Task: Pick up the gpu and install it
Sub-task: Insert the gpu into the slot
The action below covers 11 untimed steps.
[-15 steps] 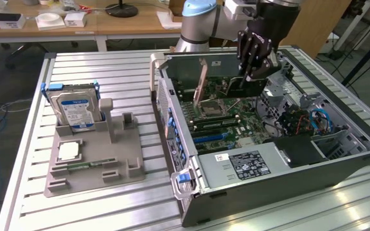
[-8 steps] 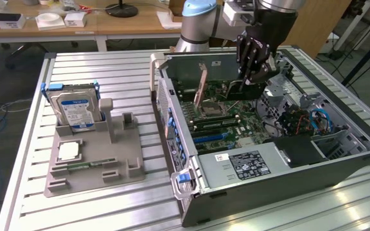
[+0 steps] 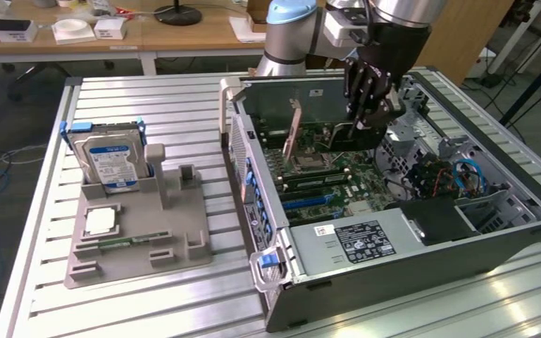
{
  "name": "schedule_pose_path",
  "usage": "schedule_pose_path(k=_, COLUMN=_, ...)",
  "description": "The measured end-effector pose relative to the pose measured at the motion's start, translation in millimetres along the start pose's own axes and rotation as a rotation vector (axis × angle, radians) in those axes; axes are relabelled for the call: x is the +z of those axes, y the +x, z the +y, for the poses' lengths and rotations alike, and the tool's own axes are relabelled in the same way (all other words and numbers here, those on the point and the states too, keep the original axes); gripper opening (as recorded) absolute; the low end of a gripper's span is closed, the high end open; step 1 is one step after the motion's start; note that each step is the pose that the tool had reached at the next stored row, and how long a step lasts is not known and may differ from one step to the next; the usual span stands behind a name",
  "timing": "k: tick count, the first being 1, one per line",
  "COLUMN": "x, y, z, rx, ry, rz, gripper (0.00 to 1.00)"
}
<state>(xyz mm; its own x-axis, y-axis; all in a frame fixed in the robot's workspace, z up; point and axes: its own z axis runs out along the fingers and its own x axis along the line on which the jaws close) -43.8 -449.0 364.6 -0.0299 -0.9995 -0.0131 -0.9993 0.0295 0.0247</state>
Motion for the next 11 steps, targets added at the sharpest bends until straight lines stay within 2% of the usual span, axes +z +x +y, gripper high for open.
schedule_pose_path(k=11, x=2.5, y=0.2, z=1.2, rx=0.0, ry=0.0, rz=0.0002, gripper=0.26)
